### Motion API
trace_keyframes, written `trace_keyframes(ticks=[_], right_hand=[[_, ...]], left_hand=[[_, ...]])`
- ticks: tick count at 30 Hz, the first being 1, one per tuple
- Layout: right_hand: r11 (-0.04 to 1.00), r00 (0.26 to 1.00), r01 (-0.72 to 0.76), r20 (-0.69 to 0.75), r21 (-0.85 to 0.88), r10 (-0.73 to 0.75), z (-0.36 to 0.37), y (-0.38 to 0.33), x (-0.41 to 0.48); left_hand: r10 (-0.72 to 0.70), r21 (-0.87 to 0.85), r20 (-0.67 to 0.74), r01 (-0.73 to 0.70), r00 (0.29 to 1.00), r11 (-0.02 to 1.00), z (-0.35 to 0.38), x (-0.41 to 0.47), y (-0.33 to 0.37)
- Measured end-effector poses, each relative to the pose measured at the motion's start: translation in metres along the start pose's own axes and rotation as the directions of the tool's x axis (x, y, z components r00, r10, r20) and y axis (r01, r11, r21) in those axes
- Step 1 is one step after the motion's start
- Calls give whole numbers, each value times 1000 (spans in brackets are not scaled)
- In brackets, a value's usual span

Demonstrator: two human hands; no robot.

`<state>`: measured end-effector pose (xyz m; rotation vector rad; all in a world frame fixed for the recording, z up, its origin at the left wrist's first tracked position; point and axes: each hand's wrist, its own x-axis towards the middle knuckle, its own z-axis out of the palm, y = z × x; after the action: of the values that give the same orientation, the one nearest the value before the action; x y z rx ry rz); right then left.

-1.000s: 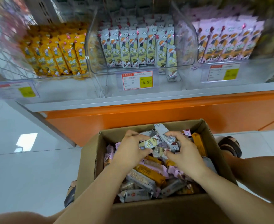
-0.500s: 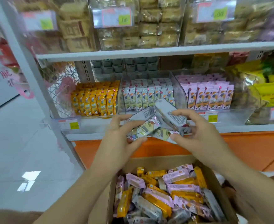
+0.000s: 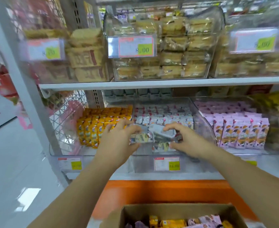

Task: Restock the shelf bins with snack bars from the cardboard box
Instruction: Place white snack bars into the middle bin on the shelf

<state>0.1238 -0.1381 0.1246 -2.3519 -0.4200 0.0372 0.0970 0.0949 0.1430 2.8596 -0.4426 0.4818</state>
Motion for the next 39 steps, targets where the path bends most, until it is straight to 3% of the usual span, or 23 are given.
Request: trace_keyframes(ticks=[5,11,16,19,23,28,33,36,39], right_hand=[[994,963,-33,264,-104,60,9,11,26],[988,865,-53,488,-143,117,9,9,38],[1000,962,7,274,-21,-1,-1,-10,39],[996,969,81,233,30,-86,0,-29,32],[987,990,132,72,-95,-125,8,-39,20],[950,990,136,1,-281,-141,-14,-52,-6],[917,977,-64,-211,-393,-22,-51,-38,-47],[933,917,-206,-391,-296,79,-64,-25,-64],[963,879,-212,-463,-166,114,-63,-21,-69]], left_hand=[[89,65,-134,-81,987,995,19,0,-8],[69,-33,-202,-78,977,996,18,7,-7],[56,-117,-152,-75,987,990,14,6,-4],[56,-242,-137,-88,989,966,13,7,-7],[49,-391,-153,-106,987,914,7,5,-6],[22,-539,-143,-97,989,837,-4,1,5],[-112,-665,-152,-18,982,746,-10,5,20],[-189,-639,-136,60,973,767,-12,9,29],[-172,-634,-107,67,979,771,-9,12,39]])
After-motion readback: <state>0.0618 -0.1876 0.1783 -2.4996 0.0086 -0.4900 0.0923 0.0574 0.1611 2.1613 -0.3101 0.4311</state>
